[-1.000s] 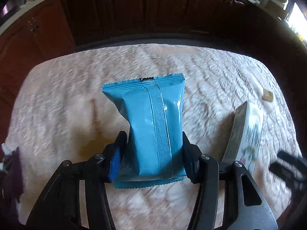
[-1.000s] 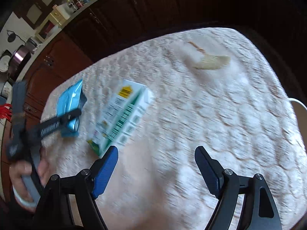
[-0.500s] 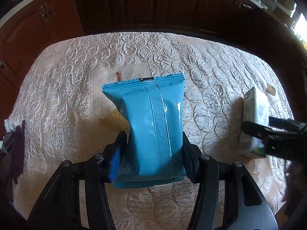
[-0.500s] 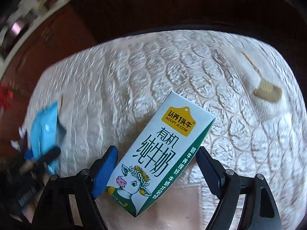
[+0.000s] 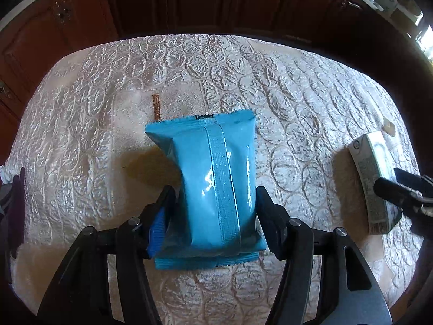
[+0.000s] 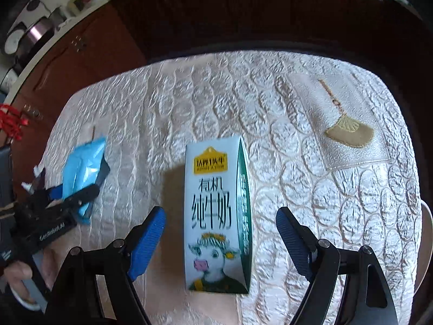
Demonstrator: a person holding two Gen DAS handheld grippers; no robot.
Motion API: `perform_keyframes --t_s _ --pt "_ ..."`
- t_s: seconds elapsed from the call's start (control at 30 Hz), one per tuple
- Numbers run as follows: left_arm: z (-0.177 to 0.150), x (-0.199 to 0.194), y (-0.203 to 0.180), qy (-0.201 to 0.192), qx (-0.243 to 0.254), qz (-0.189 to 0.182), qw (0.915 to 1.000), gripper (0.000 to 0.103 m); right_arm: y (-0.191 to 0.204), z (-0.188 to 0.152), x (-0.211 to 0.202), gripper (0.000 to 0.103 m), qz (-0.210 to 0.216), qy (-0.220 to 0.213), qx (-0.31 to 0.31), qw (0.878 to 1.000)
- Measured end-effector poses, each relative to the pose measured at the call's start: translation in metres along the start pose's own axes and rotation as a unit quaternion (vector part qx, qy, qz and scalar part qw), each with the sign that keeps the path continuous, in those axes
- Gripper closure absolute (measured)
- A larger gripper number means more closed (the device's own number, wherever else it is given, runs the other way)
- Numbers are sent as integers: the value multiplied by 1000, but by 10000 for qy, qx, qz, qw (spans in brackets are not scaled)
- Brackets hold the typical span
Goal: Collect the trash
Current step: 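Carry the blue wrapper and milk carton over the white bucket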
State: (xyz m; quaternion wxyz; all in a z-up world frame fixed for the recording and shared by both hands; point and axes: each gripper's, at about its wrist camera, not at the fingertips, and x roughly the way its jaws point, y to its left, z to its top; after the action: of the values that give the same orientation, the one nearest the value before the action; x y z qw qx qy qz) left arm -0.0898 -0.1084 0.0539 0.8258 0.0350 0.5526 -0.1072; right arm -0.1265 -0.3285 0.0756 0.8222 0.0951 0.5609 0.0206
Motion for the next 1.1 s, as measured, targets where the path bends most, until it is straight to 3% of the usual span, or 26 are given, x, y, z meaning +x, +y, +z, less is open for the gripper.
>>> perform_keyframes --t_s 0.1,0.13,0.17,0.2,0.23,0.4,0.67,1.1 --pt "2 10 -3 55 27 105 9999 44 11 0 15 22 -88 9 -3 10000" --pt "1 12 -3 59 41 135 9999 44 13 -3 19 28 -116 31 6 9999" --pt "0 13 -4 35 46 153 9999 44 15 -5 24 42 -124 47 11 9999" --pt "0 13 -3 0 35 145 9999 44 16 -6 27 50 -134 58 15 9999" --pt "-1 11 -2 -17 17 126 9999 46 18 -7 29 52 -130 39 23 9999" --pt "-7 -9 1 -194 30 1 9998 59 6 -31 9 52 94 -229 253 9994" --pt "-18 -50 -20 -513 190 -423 9976 60 -3 -50 -35 52 321 -634 375 9968" --pt "-36 -86 -76 -847 731 -476 9926 60 -18 -73 -82 52 306 -1046 500 9928"
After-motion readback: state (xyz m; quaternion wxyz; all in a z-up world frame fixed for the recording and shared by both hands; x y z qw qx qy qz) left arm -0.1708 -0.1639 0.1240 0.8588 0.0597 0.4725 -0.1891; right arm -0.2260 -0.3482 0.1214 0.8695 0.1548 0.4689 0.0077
